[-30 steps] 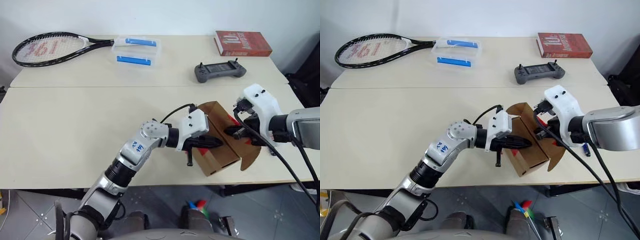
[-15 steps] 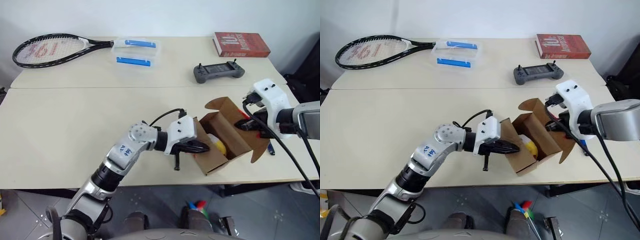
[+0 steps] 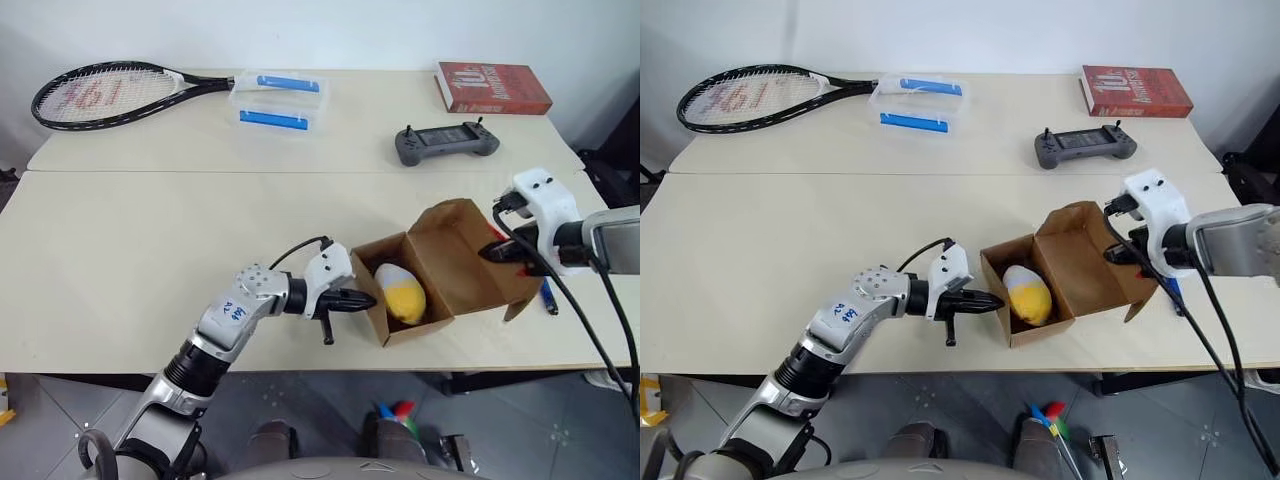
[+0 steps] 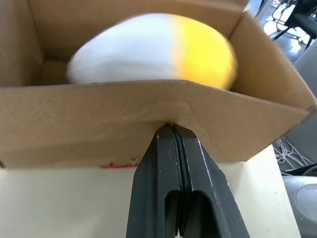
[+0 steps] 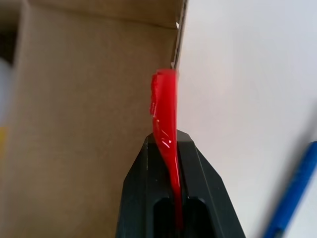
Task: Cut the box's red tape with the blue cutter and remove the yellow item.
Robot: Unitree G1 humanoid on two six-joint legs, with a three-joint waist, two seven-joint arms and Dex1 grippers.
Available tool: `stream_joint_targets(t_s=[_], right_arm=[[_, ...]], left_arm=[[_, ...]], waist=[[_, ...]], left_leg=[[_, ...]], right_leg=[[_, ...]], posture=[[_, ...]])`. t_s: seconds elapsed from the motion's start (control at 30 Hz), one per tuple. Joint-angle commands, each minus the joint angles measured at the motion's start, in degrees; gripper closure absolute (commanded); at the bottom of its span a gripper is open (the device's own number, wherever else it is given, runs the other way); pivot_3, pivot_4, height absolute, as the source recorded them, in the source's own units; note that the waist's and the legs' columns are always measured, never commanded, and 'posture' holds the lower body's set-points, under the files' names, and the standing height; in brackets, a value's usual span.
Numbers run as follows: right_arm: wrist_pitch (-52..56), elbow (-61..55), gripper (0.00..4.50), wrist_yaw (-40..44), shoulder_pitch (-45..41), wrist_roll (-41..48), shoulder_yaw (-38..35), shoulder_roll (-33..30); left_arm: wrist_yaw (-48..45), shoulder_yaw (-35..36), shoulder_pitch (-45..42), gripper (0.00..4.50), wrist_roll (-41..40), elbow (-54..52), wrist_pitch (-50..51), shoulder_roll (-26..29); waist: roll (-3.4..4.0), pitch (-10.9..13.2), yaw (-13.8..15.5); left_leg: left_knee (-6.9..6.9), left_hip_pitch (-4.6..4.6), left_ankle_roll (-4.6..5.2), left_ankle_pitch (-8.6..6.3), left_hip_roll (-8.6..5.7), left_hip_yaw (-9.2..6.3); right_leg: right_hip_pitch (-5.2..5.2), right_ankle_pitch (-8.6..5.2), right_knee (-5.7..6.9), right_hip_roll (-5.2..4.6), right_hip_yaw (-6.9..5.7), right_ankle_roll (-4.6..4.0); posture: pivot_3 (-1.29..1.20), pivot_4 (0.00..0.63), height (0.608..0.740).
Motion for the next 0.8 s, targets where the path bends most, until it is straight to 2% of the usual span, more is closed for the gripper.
stream_joint_targets(t_s=[0.03,0.13,0.23,0.33,0.43,0.57,0.63,0.67,0.7,0.8], right_arm=[[1.82,-3.18,4.43,0.75,1.41,-0.27,-5.14,3.29],[2.44,-4.88,4.43,-0.10,3.43,-1.79,-8.04,5.82],[1.35,-6.59,3.88,-0.16,7.14,-3.26,-12.51,7.31],[-1.08,-8.07,2.98,4.01,11.02,-3.27,-18.70,5.99],[-12.75,-9.40,1.96,11.61,17.28,-10.07,-22.72,3.13],[-31.75,-8.64,0.57,33.02,28.24,-14.65,-35.35,3.36],[-37.08,-7.42,0.00,39.54,30.51,-14.65,-39.43,4.60],[-38.38,-6.86,0.00,42.50,31.19,-13.99,-40.64,4.74],[-38.70,-6.58,0.00,46.02,32.13,-12.89,-41.45,4.40],[-41.26,-7.92,0.00,54.67,35.04,-12.34,-42.05,3.82]], left_arm=[[1.25,0.81,0.82,4.50,0.26,-2.96,0.57,0.45],[1.07,1.72,1.03,4.50,-0.14,-3.57,2.35,2.02],[2.48,4.42,0.06,3.98,0.54,-2.82,2.29,3.81],[-0.62,6.41,-1.03,3.17,0.08,-2.42,-0.31,7.67],[-5.55,9.31,-1.35,2.29,-2.82,-1.97,-1.34,11.42],[-11.62,13.52,0.53,1.04,-2.99,1.15,-4.69,19.76],[-14.06,16.73,2.94,0.49,-3.77,2.90,-7.33,23.49],[-15.60,18.91,4.71,0.16,-4.61,3.61,-8.82,25.32],[-16.62,21.23,6.55,0.02,-5.56,4.14,-9.77,26.78],[-18.92,26.69,11.28,0.02,-8.23,4.77,-11.76,29.26]], waist=[[0.00,0.00,-0.04],[0.00,0.00,-0.07],[0.00,0.00,-0.13],[0.01,0.01,-0.21],[0.01,0.01,-0.23],[0.00,0.02,-0.34],[0.01,0.03,-0.55],[0.01,0.03,-0.79],[0.01,0.04,-0.97],[0.01,0.05,-1.05]], left_leg=[[0.00,0.00,-0.01,0.00,0.01,-0.01],[0.00,0.00,-0.01,0.01,0.01,-0.01],[-0.02,0.00,-0.02,0.01,0.01,-0.04],[-0.03,-0.02,-0.03,0.02,0.00,-0.04],[-0.04,-0.01,-0.03,0.02,-0.01,-0.03],[-0.15,0.03,-0.03,0.02,-0.02,0.01],[-0.23,0.10,-0.04,0.02,-0.01,0.06],[-0.24,0.13,-0.04,0.02,-0.01,0.09],[-0.28,0.19,-0.04,0.02,0.01,0.18],[-0.35,0.44,-0.05,0.01,0.05,0.23]], right_leg=[[0.00,0.00,0.00,0.00,-0.02,0.00],[0.00,0.00,-0.01,0.00,-0.03,0.01],[0.01,0.00,0.00,0.00,-0.06,0.01],[0.00,0.01,-0.01,0.00,-0.08,0.01],[0.00,0.01,-0.02,0.00,-0.08,0.03],[0.01,0.03,-0.10,0.00,-0.08,0.09],[0.01,0.03,-0.10,0.01,-0.08,0.09],[0.02,0.03,-0.10,0.01,-0.08,0.09],[0.02,0.03,-0.10,0.01,-0.08,0.09],[0.19,0.02,-0.09,0.01,-0.06,0.09]], posture=[[0.00,0.150,0.740],[0.00,0.150,0.740],[0.00,0.150,0.740],[0.00,0.150,0.740],[0.00,0.150,0.740],[0.00,0.150,0.740],[0.00,0.150,0.740],[0.00,0.150,0.740],[0.00,0.150,0.740],[0.00,0.150,0.740]])
